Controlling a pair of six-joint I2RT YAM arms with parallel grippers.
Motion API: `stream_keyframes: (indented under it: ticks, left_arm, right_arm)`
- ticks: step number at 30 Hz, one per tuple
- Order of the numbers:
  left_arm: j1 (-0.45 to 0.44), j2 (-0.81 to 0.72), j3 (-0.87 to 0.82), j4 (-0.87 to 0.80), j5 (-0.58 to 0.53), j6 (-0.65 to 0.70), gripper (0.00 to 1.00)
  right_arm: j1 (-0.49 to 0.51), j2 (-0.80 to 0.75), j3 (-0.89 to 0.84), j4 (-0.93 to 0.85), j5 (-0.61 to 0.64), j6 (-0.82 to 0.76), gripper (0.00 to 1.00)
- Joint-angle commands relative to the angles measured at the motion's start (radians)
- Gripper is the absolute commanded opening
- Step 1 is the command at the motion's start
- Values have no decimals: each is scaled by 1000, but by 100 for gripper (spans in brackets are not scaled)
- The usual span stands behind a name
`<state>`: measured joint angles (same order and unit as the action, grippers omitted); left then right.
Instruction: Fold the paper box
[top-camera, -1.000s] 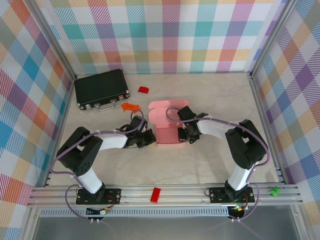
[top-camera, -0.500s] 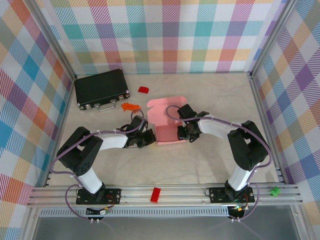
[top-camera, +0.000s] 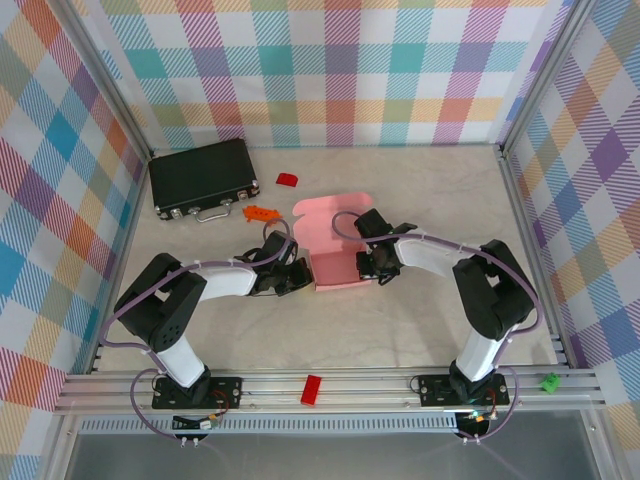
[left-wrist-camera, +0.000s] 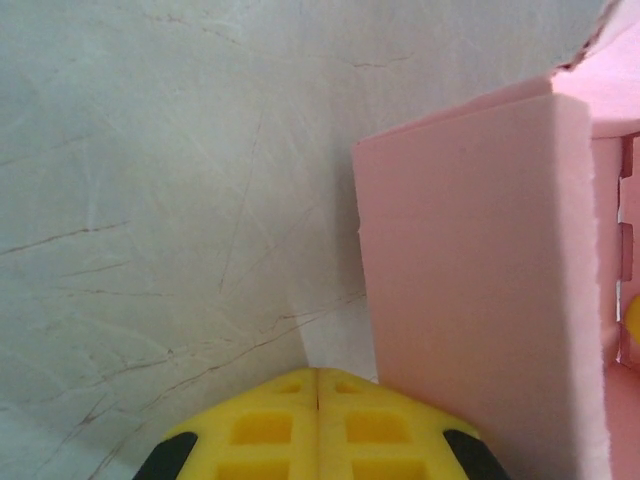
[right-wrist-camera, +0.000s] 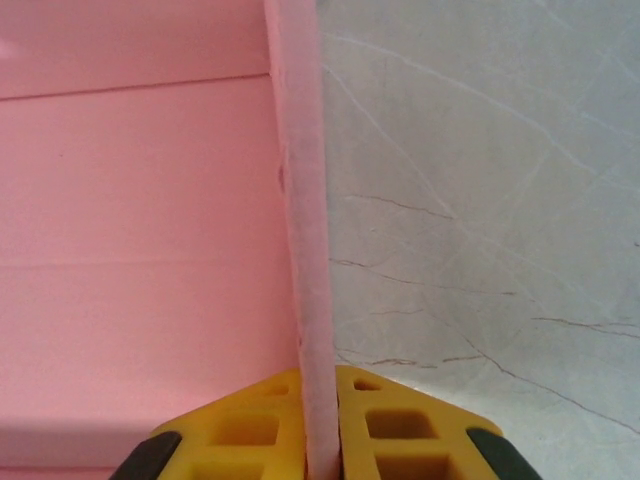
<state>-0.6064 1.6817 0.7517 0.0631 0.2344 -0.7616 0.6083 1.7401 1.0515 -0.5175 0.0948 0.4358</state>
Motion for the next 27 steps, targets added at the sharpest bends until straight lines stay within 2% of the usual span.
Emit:
stream_keyframes:
  ticks: [1, 9, 21, 27]
  left_arm:
    - [-28, 74, 6, -29, -24, 21, 2]
    - [-30, 100, 14, -21, -18, 23, 2]
    - [-30, 122, 39, -31, -23, 33, 2]
    - [-30, 136, 50, -34, -21, 37, 2]
  right_arm:
    - [5, 40, 13, -41, 21, 1, 12]
    - [13, 69, 14, -67, 53, -3, 11]
    - [47, 136, 68, -164, 207, 20, 9]
    - [54, 155, 79, -184, 239, 32, 9]
